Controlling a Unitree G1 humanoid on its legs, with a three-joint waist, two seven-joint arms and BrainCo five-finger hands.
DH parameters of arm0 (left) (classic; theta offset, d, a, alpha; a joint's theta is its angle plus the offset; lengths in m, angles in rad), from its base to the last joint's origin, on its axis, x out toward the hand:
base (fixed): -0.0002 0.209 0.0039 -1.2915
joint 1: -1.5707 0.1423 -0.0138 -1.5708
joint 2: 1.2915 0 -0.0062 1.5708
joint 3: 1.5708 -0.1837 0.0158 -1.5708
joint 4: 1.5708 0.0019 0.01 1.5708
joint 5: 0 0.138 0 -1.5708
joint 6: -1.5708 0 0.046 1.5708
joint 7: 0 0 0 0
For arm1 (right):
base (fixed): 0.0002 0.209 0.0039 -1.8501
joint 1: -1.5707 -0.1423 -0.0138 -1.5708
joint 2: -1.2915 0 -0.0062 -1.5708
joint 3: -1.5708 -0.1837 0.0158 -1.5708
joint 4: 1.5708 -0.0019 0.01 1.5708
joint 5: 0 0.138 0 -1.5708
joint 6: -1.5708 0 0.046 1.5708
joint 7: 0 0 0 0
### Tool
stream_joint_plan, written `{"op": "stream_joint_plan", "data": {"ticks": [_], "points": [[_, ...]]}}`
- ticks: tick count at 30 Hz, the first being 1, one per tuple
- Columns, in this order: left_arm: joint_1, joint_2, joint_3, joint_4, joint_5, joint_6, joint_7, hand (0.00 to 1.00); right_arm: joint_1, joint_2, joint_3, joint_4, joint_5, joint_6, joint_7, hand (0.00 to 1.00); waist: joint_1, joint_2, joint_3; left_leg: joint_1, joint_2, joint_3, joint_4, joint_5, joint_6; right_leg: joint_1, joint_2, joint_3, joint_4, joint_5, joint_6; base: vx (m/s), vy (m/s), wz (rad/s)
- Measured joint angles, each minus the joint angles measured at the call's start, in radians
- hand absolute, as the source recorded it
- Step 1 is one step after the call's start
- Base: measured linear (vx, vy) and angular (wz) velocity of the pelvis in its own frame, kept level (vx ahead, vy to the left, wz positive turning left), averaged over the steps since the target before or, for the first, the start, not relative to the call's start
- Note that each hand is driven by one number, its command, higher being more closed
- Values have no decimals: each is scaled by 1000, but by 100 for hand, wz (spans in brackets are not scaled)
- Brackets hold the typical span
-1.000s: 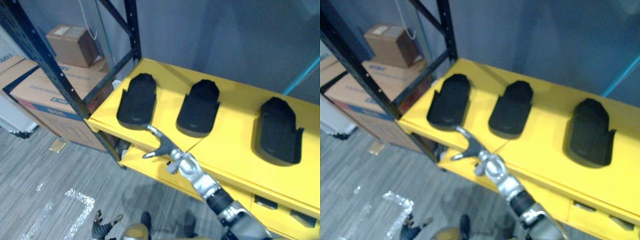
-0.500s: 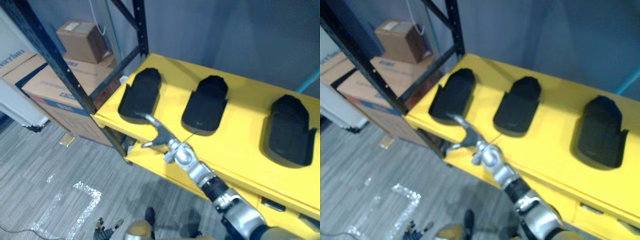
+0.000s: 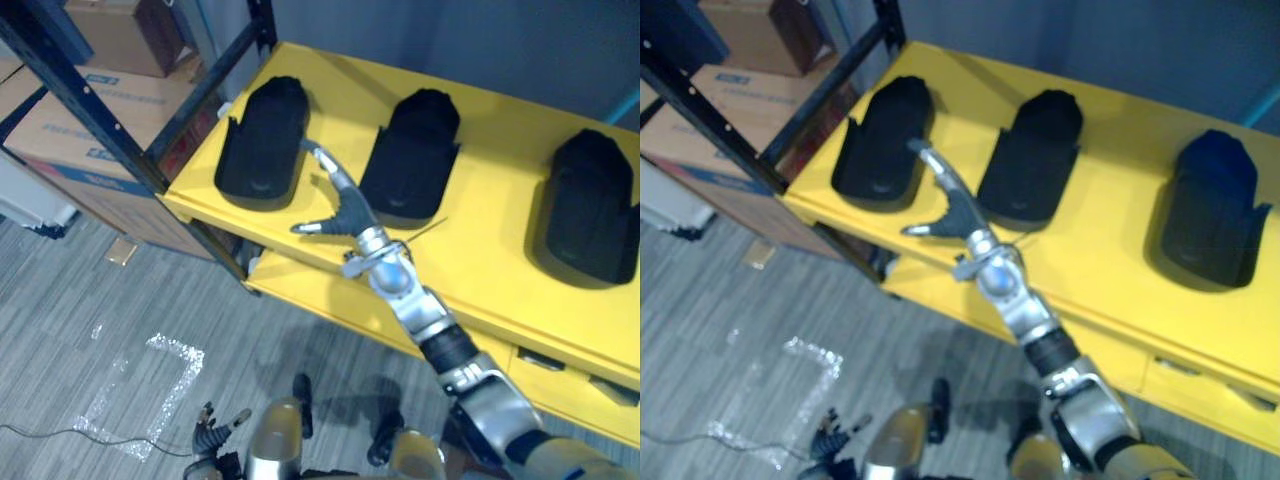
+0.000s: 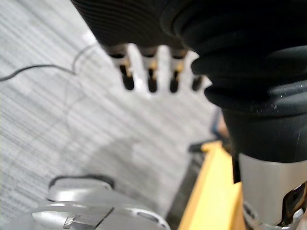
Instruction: Walk over and take plastic housings, then place them on the shelf
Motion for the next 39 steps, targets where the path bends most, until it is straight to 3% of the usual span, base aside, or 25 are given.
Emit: {"op": "stream_joint_plan", "data": {"ticks": [7,9,13,17,22,32,39], "points": [[-13,4,-26,0,-38,2,2,0,0,-33,11,-10,21,2,94,0,2,12,23,0,-3,4,-10,2,-1,-11,-2,4,4,0,0,13,-7,-1],[-13,7,-31,-1,-40,3,2,0,-1,-38,31,-6,18,21,109,0,2,13,24,-4,-4,5,-11,3,-2,-19,-3,5,4,-1,-1,38,-13,-1],[-14,7,-37,-1,-67,10,10,0,-24,-38,54,77,-29,121,75,0,5,16,26,-8,-7,1,-12,3,-2,-20,-5,0,5,-3,-3,9,-7,4],[-22,3,-57,-1,-71,11,23,0,-101,-45,36,143,-46,158,-8,0,13,39,46,-27,-12,-7,-9,4,0,-38,-15,-5,27,-11,-3,-34,-3,7],[-28,5,-72,0,-79,11,39,0,-126,-47,17,161,-46,152,-21,0,23,47,54,-39,-17,-14,-10,10,2,-57,-26,-8,56,-27,-3,-13,-11,5],[-29,8,-78,0,-78,10,36,0,-156,-55,28,215,-23,94,-3,0,26,47,55,-42,-27,-19,-11,15,1,-69,-42,-11,83,-42,-4,1,-3,1],[-30,9,-80,0,-77,10,36,0,-164,-67,52,217,24,58,69,0,27,47,54,-50,-26,-27,-9,18,0,-69,-41,-20,82,-41,-4,-7,-6,3]]}}
